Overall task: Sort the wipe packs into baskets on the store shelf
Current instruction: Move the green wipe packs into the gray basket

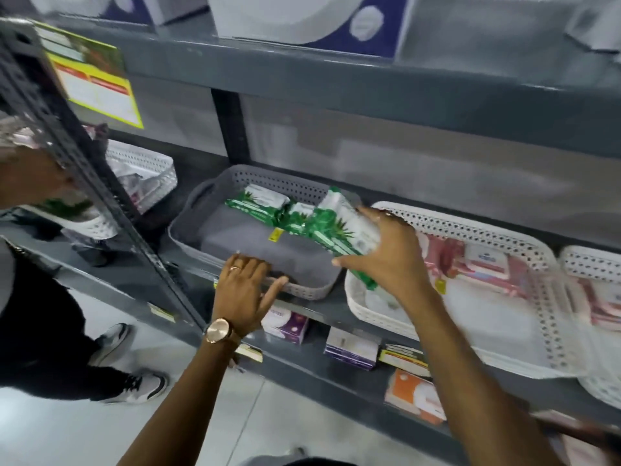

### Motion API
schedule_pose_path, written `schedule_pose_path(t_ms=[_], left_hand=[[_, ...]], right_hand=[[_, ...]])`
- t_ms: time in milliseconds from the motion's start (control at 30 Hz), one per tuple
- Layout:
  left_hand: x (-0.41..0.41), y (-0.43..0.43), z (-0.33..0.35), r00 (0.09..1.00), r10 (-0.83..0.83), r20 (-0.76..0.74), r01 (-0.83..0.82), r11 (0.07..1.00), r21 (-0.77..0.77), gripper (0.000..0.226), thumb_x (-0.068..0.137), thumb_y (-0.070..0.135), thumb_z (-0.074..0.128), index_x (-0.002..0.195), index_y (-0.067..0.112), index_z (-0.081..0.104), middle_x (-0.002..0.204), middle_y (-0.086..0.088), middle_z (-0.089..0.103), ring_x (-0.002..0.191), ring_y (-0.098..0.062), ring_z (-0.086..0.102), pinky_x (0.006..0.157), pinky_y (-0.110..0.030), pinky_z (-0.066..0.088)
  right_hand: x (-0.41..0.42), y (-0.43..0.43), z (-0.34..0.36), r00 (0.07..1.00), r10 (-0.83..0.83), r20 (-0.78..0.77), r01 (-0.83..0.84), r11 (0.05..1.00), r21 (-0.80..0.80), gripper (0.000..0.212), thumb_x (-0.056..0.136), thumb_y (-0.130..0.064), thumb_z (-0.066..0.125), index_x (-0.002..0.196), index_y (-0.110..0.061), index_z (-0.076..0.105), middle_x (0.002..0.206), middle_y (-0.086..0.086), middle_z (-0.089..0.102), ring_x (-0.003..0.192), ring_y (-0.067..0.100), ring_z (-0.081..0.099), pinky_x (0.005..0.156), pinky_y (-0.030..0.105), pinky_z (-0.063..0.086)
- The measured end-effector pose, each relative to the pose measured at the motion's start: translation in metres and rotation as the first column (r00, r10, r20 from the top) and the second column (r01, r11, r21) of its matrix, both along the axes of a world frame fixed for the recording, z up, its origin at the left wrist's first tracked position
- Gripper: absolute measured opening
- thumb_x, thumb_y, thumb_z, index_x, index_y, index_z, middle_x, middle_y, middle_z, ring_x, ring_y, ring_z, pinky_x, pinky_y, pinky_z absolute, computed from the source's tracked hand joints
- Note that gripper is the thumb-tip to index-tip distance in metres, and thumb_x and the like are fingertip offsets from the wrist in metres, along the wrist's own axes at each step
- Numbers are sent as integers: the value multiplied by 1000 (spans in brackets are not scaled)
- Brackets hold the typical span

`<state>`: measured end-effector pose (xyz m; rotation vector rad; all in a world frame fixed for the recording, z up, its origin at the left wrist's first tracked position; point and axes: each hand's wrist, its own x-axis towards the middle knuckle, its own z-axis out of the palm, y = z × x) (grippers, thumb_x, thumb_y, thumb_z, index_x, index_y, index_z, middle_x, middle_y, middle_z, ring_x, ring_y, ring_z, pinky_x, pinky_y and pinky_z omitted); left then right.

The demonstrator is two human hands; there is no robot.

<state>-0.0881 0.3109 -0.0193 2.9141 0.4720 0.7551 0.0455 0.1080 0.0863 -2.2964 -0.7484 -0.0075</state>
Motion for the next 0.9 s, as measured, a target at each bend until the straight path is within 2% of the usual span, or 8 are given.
schedule_pose_path(t_ms=[67,133,267,400,467,600,767,900], left_hand=[[-1,8,-6,999,-34,39,33,999,31,50,96,53,32,82,15,63,80,-5,65,81,-31,57,89,-41,38],[0,10,-11,996,-27,85,24,999,44,41,94,49,40,78,16,58,75,-5,60,76,-29,52,86,-40,37],[2,9,-20,984,-19,179,12,999,43,36,91,46,46,76,15,57,74,-4,59,75,-27,50,94,-40,37],[3,14,-25,973,-58,223,50,998,41,37,93,47,43,77,16,55,75,-3,58,76,-25,50,99,-40,35],[5,12,-26,971,-45,234,45,999,5,40,95,48,38,78,16,54,77,-2,58,78,-24,49,104,-39,32],[10,2,-25,979,-7,205,26,996,-89,41,96,48,31,86,17,56,86,-5,60,87,-27,52,113,-47,26],[19,-23,-15,992,-38,117,53,990,-131,44,95,54,28,100,19,56,103,-4,61,106,-27,54,116,-54,17],[34,-62,3,973,-163,164,179,980,-88,40,95,51,39,109,18,57,112,-6,61,112,-28,52,111,-54,28]], right_hand=[[4,43,-4,999,38,24,-37,997,-71,98,49,-43,90,135,-17,51,134,8,59,123,26,53,103,37,45],[10,78,-10,996,71,47,-62,983,-172,96,51,-42,90,134,-16,51,136,9,57,125,29,51,102,39,44],[22,112,-30,980,133,146,-59,904,-423,92,55,-42,88,134,-15,50,133,9,59,123,31,52,99,41,45],[25,117,-51,978,132,162,-34,866,-498,78,63,-45,84,128,-14,56,121,9,66,113,30,58,97,41,46],[25,117,-53,981,130,143,-44,870,-490,79,62,-51,82,128,-13,56,118,9,68,109,29,62,99,41,46],[24,108,-46,990,104,92,-62,924,-377,90,69,-54,75,140,-9,42,143,11,50,131,30,46,110,41,35],[27,76,-33,996,27,85,-13,986,-164,70,79,-48,69,137,-14,49,141,8,52,130,27,45,104,38,40],[30,35,-26,995,-76,66,79,996,-48,56,81,-45,67,130,-20,55,132,7,59,125,25,49,102,36,41]])
